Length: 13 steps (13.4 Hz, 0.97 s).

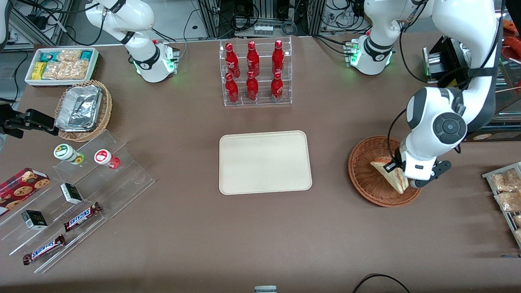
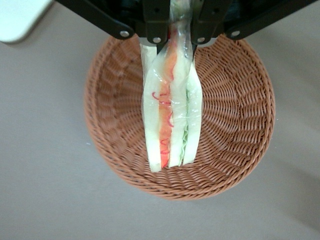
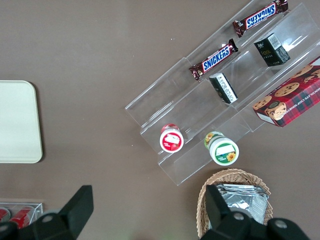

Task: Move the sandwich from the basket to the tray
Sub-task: 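Lift the sandwich and carry it over the cream tray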

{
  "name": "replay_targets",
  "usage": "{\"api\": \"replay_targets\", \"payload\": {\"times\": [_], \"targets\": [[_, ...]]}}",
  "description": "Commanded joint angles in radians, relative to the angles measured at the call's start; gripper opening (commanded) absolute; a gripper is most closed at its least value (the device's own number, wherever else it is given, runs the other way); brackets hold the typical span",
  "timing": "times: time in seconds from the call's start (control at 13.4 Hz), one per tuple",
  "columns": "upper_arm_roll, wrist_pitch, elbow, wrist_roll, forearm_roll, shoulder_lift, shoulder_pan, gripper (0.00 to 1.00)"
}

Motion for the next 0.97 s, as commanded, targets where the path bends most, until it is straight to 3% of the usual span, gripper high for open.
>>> {"api": "replay_targets", "payload": {"times": [0.0,0.6,0.9], "targets": [[-0.001,-0.116,0.111,-0.009,0.009,0.005,-0.054,0.0],[-0.022,-0.147,0.303,0.003,-0.014,0.135,-0.31,0.0],[-0.028,-0.143,0.426,-0.006,-0.103,0.256,-0.395,0.0]]}}
